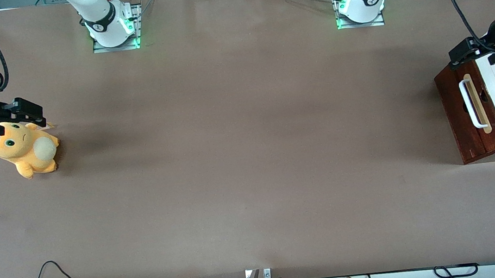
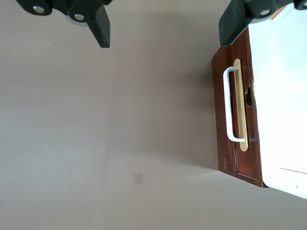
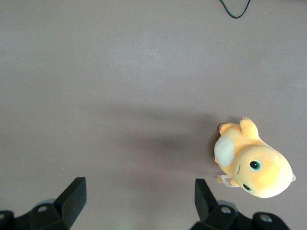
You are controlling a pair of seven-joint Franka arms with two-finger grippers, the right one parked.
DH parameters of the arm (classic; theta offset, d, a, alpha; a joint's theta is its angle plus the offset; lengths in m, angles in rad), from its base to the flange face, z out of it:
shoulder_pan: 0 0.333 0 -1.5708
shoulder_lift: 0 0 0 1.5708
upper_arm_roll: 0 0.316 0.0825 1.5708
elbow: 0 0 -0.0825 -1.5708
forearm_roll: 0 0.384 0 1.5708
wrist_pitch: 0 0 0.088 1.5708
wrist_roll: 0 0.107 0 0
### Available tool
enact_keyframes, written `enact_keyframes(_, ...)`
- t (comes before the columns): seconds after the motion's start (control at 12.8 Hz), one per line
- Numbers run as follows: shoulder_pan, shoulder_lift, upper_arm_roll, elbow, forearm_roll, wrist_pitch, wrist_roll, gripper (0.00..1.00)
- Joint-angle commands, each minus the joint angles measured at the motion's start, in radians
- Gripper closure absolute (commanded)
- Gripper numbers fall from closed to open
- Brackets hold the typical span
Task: Open lower drawer with left arm only
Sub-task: 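Move the left gripper toward the white handle of the lower wooden drawer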
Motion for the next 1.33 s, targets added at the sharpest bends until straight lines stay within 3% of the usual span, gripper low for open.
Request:
enact_keyframes(0.0, -0.001, 0.016, 0.008, 0.033, -0.023, -0.043, 0.038, 0.00)
enact_keyframes(1.1, -0.003, 0.054, 0.011, 0.069, -0.048, -0.070, 0.104, 0.00)
enact_keyframes(1.18, -0.007, 0.058, -0.002, 0.076, -0.020, -0.072, 0.093, 0.00)
enact_keyframes(1.25, -0.010, 0.071, -0.031, 0.078, 0.083, -0.073, 0.057, 0.00)
